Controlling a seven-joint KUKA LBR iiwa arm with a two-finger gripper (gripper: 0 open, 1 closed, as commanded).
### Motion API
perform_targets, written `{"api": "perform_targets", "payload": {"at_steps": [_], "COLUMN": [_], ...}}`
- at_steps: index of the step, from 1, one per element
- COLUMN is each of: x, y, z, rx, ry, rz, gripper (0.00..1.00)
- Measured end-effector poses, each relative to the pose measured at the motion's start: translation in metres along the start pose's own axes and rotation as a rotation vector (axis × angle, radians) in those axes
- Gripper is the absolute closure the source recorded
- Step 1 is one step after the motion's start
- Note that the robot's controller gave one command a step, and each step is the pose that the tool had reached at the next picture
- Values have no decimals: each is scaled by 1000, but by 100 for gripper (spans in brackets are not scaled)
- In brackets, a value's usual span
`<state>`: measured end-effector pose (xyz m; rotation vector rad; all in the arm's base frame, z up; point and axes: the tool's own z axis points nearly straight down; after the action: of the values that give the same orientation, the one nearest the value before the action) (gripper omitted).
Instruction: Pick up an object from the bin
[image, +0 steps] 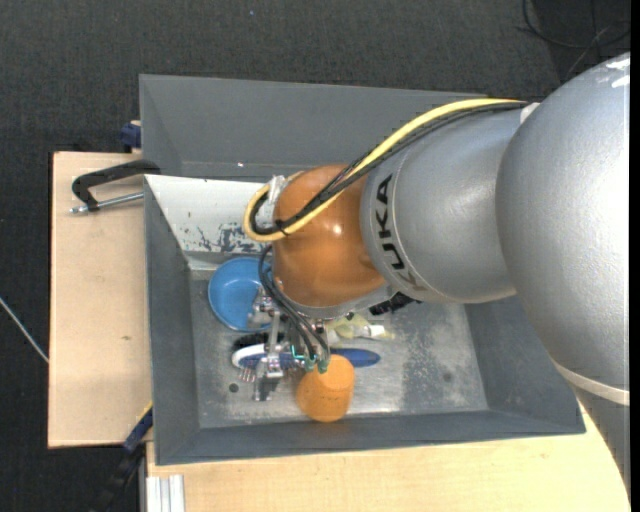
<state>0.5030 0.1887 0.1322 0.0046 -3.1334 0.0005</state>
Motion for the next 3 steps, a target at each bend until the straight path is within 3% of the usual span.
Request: {"api": "perform_targets", "payload": {"at_steps": [1,3], "x": [-34,-35], "y": [-50,-45], "z": [59,54], "rx": [-10,-3], "ry": [-15,-9], "rz": [-23,-28], "gripper": [0,0]}}
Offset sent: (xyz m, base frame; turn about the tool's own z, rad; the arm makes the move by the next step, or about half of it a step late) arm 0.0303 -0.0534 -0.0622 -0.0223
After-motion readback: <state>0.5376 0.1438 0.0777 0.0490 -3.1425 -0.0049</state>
